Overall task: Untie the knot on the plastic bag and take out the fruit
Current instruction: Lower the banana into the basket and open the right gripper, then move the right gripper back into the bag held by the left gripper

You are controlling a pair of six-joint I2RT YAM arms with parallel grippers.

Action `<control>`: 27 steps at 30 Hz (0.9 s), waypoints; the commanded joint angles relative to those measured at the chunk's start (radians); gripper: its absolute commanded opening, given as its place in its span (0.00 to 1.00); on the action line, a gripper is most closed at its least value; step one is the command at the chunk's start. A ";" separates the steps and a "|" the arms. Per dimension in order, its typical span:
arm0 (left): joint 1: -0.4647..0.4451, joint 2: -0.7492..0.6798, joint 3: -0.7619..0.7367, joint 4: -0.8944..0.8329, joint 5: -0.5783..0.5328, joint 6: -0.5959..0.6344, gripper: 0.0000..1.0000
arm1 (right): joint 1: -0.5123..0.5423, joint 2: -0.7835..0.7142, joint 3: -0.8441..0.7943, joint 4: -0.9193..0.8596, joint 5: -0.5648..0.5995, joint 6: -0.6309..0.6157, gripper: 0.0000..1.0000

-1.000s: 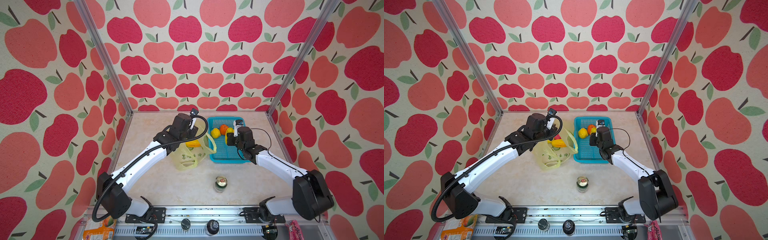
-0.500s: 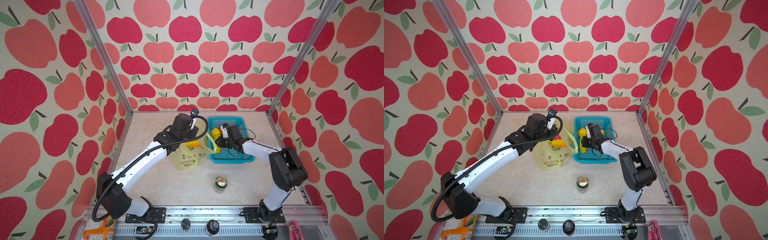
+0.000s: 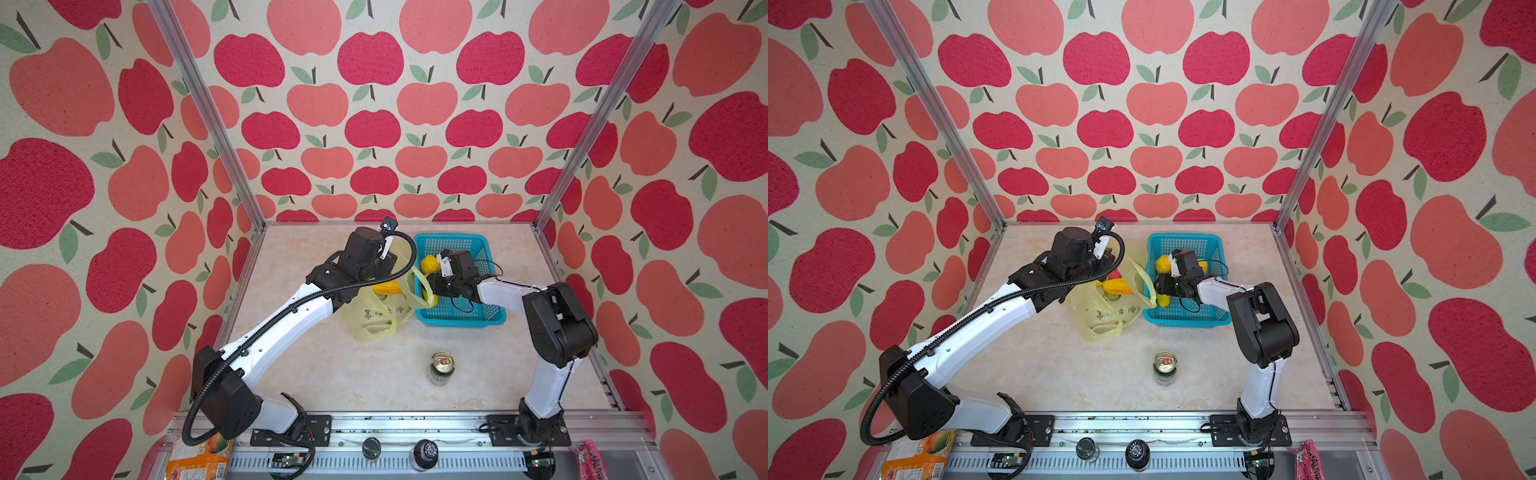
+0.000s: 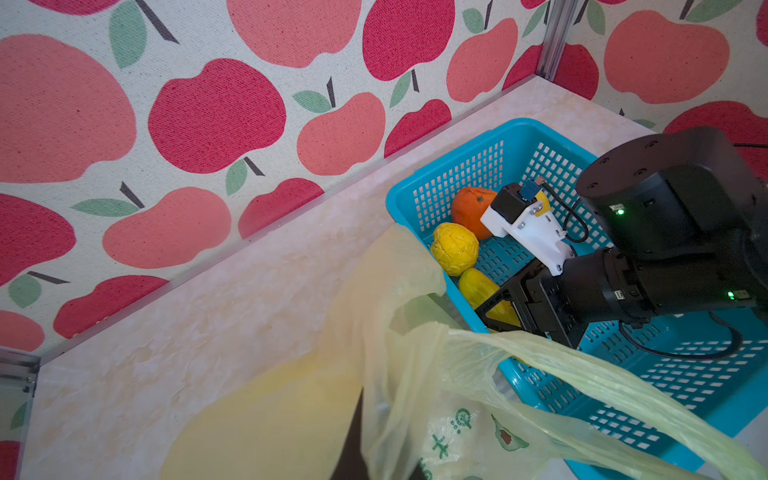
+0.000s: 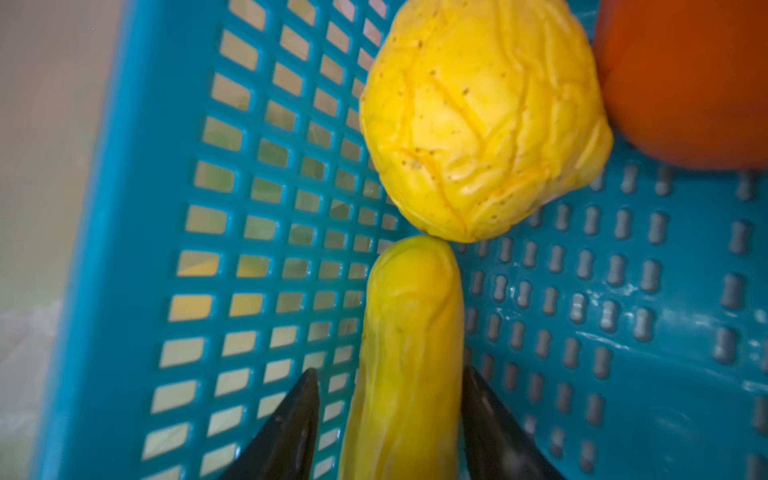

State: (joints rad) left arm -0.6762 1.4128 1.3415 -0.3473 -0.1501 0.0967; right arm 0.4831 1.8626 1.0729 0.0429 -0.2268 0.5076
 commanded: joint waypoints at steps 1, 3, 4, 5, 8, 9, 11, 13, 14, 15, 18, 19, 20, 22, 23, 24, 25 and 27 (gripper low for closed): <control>-0.003 -0.023 -0.006 0.011 -0.012 0.008 0.00 | -0.003 -0.052 -0.051 0.057 0.017 -0.009 0.64; -0.003 -0.020 -0.004 0.007 -0.014 0.006 0.00 | -0.001 -0.080 -0.088 0.097 0.036 -0.014 0.67; -0.005 -0.020 -0.004 0.005 -0.013 0.005 0.00 | -0.002 -0.097 -0.104 0.113 0.039 -0.018 0.68; -0.005 -0.020 -0.002 0.006 -0.013 0.005 0.00 | -0.001 -0.114 -0.115 0.124 0.038 -0.022 0.70; -0.004 -0.020 0.001 0.007 -0.017 0.005 0.00 | -0.002 -0.181 -0.152 0.141 0.045 -0.046 0.72; -0.004 -0.019 0.001 0.010 -0.016 0.005 0.00 | -0.001 -0.213 -0.171 0.144 0.061 -0.056 0.72; -0.004 -0.019 0.001 0.008 -0.014 0.007 0.00 | -0.003 -0.284 -0.219 0.169 0.096 -0.074 0.73; -0.004 -0.020 -0.004 0.012 -0.014 0.007 0.00 | 0.000 -0.384 -0.283 0.202 0.138 -0.088 0.75; -0.003 -0.020 -0.005 0.013 -0.015 0.007 0.00 | 0.001 -0.428 -0.314 0.224 0.152 -0.097 0.75; -0.003 -0.019 -0.004 0.013 -0.016 0.006 0.00 | 0.008 -0.477 -0.353 0.254 0.173 -0.111 0.76; -0.006 -0.019 -0.002 0.008 -0.011 0.002 0.00 | 0.031 -0.617 -0.452 0.328 0.227 -0.157 0.77; -0.006 -0.020 -0.001 0.005 -0.011 0.000 0.00 | 0.042 -0.665 -0.478 0.347 0.248 -0.175 0.77; -0.007 -0.022 -0.002 0.005 -0.011 0.000 0.00 | 0.055 -0.705 -0.498 0.359 0.265 -0.192 0.77; -0.008 -0.032 -0.006 0.010 -0.016 0.003 0.00 | 0.094 -0.802 -0.538 0.377 0.304 -0.239 0.77; -0.008 -0.035 -0.008 0.014 -0.017 0.004 0.00 | 0.118 -0.843 -0.555 0.387 0.321 -0.264 0.77; -0.009 -0.038 -0.010 0.015 -0.018 0.004 0.00 | 0.148 -0.889 -0.574 0.402 0.338 -0.299 0.77; -0.009 -0.039 -0.010 0.015 -0.019 0.003 0.00 | 0.179 -0.930 -0.594 0.420 0.355 -0.334 0.77; -0.007 -0.039 -0.014 0.018 -0.016 0.004 0.00 | 0.238 -1.000 -0.624 0.453 0.373 -0.390 0.74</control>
State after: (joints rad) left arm -0.6796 1.4014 1.3399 -0.3470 -0.1505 0.0967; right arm 0.6655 0.9318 0.4858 0.4118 0.0761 0.2420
